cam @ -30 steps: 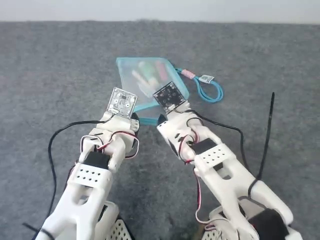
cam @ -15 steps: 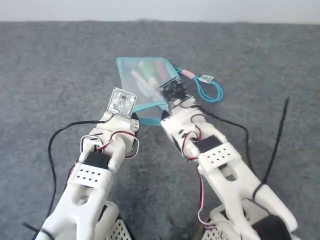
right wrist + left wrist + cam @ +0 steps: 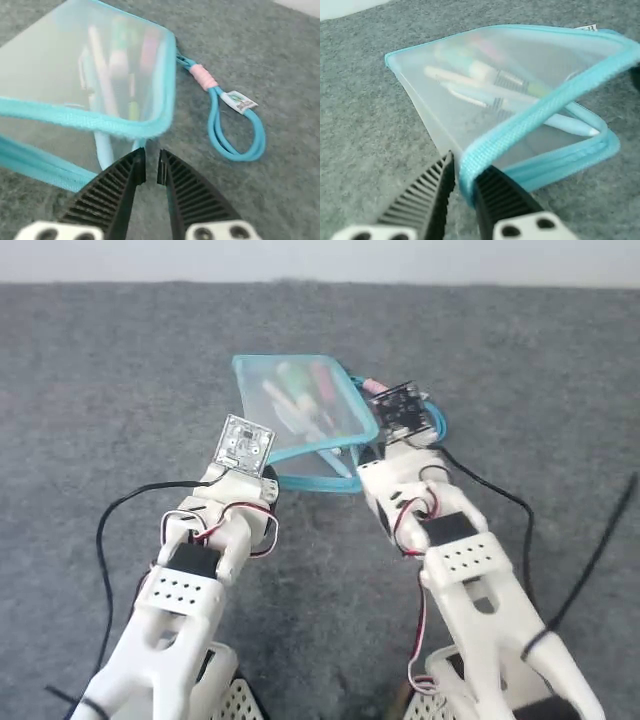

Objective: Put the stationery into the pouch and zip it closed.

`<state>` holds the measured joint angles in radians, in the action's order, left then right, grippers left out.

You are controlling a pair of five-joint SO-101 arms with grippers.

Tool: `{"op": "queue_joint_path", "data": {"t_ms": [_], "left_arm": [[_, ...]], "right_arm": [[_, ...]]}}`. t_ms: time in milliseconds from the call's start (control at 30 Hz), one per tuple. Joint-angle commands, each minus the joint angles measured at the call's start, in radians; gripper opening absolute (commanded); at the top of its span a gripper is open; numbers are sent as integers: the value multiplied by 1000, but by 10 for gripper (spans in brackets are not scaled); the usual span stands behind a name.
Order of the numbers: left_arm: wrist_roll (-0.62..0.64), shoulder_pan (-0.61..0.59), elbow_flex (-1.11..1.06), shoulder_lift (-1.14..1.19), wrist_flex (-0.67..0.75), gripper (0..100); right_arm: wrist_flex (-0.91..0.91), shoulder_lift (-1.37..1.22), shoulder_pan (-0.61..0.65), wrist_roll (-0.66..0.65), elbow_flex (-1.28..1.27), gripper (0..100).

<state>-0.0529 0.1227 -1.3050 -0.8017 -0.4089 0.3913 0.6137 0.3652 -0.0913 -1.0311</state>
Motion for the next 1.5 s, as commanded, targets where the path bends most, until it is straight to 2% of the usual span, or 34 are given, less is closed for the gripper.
{"op": "queue_joint_path", "data": {"t_ms": [0, 267, 400, 600, 833, 1200, 1467], "left_arm": [[-6, 8, 10, -6, 6, 12], [-6, 8, 8, 0, 6, 12], [-6, 8, -5, -6, 6, 12], [-6, 8, -7, -6, 9, 12], [-6, 12, -5, -6, 11, 12], [-6, 15, -2, -6, 12, 12], [-6, 15, 7, -6, 12, 12]], "right_arm": [[94, 107, -48, -2, 9, 47], [119, 128, -71, -11, 25, 47], [223, 79, -111, -12, 152, 50], [403, -200, -179, -72, 465, 53], [403, -536, -240, -72, 715, 53], [410, -1043, -243, -71, 1162, 53], [414, -1224, -246, -71, 1323, 53]]}}
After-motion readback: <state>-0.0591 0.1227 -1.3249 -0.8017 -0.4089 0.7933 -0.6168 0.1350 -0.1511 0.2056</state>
